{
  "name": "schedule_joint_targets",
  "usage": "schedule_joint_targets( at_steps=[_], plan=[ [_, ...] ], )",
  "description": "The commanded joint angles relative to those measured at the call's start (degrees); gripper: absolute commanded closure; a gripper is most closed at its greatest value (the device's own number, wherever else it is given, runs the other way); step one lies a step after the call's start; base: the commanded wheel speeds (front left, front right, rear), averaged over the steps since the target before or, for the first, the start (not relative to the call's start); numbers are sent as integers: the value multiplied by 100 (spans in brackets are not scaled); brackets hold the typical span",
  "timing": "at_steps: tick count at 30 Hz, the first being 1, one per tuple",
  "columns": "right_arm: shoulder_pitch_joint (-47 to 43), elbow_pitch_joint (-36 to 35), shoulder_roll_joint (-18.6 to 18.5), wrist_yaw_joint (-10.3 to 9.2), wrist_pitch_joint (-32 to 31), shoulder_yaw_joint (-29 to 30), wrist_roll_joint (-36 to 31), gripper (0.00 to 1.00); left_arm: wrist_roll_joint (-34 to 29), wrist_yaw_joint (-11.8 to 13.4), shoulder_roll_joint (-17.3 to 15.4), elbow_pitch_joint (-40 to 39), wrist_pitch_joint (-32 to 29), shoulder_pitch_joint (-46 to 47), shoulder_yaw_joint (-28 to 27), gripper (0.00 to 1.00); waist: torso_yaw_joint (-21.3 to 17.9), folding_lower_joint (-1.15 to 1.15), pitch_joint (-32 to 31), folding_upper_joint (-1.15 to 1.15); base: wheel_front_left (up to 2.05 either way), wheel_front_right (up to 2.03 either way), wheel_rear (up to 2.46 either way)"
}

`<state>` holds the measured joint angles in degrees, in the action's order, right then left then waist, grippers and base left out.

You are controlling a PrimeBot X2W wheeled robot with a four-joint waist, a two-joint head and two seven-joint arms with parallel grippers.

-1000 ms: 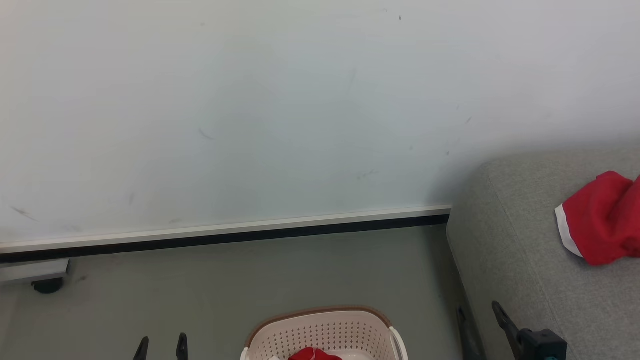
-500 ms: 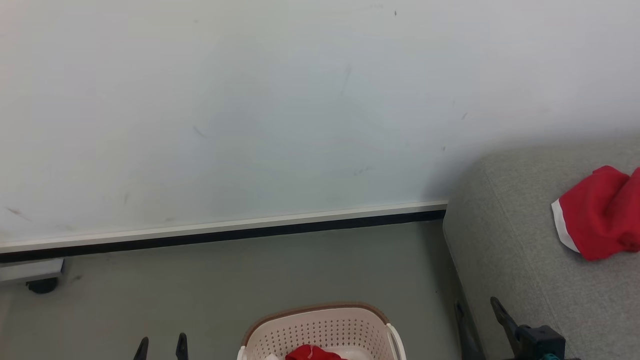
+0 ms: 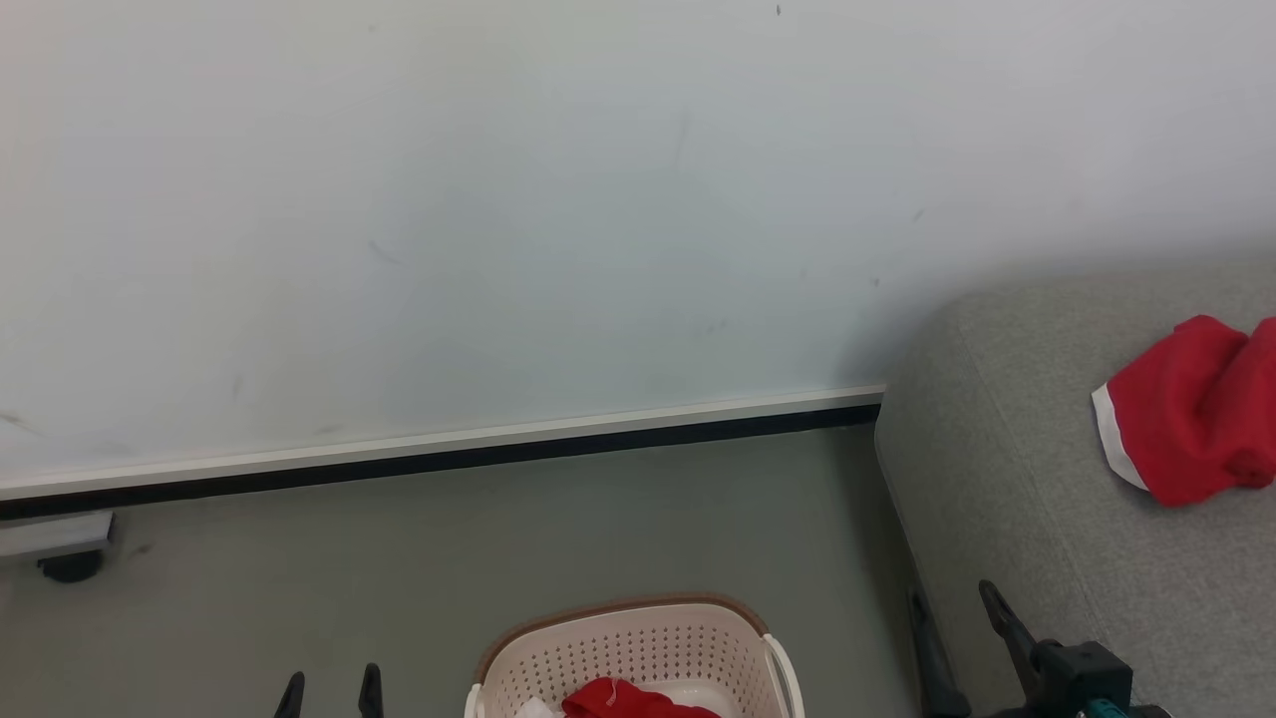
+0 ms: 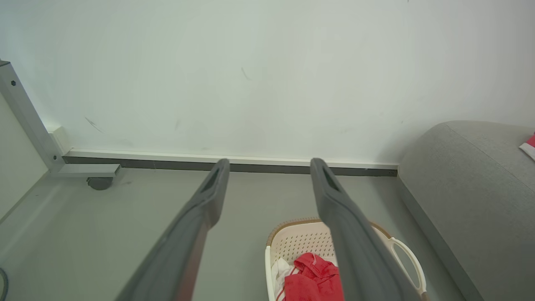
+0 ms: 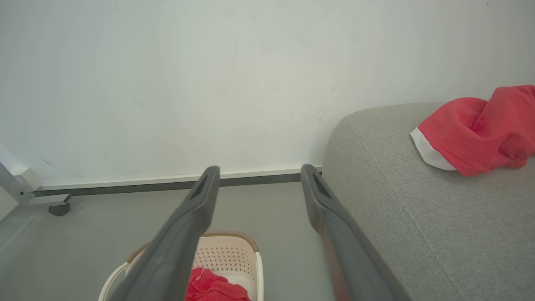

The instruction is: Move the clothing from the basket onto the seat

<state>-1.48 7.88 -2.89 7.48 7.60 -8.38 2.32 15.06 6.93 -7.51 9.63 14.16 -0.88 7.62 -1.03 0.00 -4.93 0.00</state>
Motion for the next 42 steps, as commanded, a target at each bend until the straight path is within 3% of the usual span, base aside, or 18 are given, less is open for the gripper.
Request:
schedule_joint_targets(
  at_steps=[1,9,14,26,32,37,42],
  plan=[
    [72,-38,2,2,42,-20,30,0,55,6,-16,-22,-27,-41,8,0,-54,0,35,0,0,0,0],
    [201,-105,2,2,54,-168,32,0,221,-68,143,257,-178,64,192,0,-472,0,305,0,0,0,0],
    [335,-199,1,2,113,-367,45,0,243,-64,207,632,-204,275,298,0,-971,0,661,0,0,0,0],
    [1003,-352,6,2,580,-677,282,0,157,-292,34,1659,-495,1688,447,0,-2132,0,2238,0,0,0,0],
    [1315,-498,12,2,750,-976,589,0,19,-343,-210,2298,-1106,2486,581,0,-2687,0,3192,0,0,0,0],
    [1382,-695,11,2,758,-1036,758,0,-158,-366,-338,2630,-1467,2866,752,0,-2896,0,3643,0,0,0,0],
    [1199,-973,12,2,754,-920,869,0,-412,-472,-334,3047,-1801,3366,1081,0,-2849,0,4105,0,0,0,0]
  ],
)
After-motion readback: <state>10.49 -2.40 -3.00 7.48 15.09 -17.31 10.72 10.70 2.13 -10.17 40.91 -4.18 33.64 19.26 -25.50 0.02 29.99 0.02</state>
